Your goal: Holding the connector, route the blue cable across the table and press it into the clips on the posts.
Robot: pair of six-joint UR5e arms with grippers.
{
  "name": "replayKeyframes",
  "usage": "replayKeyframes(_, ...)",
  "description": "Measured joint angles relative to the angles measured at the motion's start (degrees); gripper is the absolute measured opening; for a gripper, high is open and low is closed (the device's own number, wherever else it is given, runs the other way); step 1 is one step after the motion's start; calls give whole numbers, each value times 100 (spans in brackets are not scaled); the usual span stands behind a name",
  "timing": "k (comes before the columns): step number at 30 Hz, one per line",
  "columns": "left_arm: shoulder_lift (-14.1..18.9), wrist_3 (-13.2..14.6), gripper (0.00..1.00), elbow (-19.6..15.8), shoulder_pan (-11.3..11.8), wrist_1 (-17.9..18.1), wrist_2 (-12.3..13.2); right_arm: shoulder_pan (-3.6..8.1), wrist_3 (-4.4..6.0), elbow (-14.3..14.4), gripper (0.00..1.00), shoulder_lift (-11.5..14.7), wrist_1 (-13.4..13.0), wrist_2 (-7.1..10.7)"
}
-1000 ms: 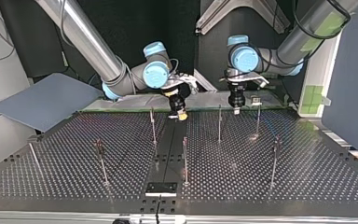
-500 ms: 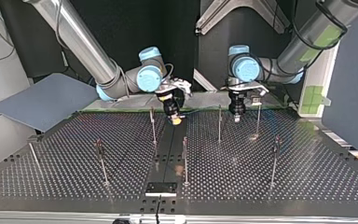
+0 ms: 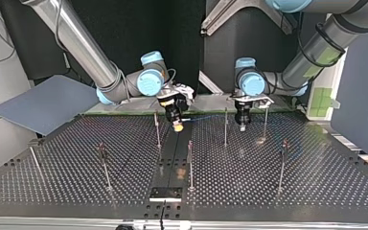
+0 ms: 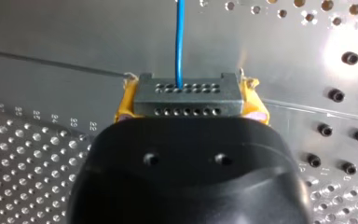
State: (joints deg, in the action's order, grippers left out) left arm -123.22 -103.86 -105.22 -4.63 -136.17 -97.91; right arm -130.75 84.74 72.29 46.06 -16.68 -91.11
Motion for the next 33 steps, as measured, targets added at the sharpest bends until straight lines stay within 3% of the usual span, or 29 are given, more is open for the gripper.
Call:
replayKeyframes(8,-20,22,0,135,79,-215,-13,25,5,-5,0,0,-28,38)
replayKeyframes(9,-20,25,11,139,87,-234,-18,25,6,-5,0,0,-29,39)
replayKeyframes(10,-21,29,11,140,93,-253,-21,26,6,-5,0,-1,-29,39)
replayKeyframes(12,-21,42,29,142,105,-315,-28,31,8,-5,0,-1,-29,39)
replayKeyframes(13,-21,47,29,142,108,-350,-36,33,8,-6,0,-2,-29,40)
replayKeyframes(15,-21,61,61,141,113,-442,-77,35,9,-5,0,-2,-29,39)
replayKeyframes(16,-20,66,61,140,113,-478,-102,36,9,-4,0,-2,-28,40)
replayKeyframes(17,-20,73,87,139,111,-515,-131,39,9,-3,0,-3,-26,39)
replayKeyframes(18,-19,85,100,140,106,-569,-176,41,9,-4,0,-3,-25,40)
replayKeyframes(27,93,148,100,-34,20,-996,-611,39,9,-1,0,0,26,26)
replayKeyframes(33,383,-47,100,-339,-68,-884,-894,37,34,-1,0,-2,39,8)
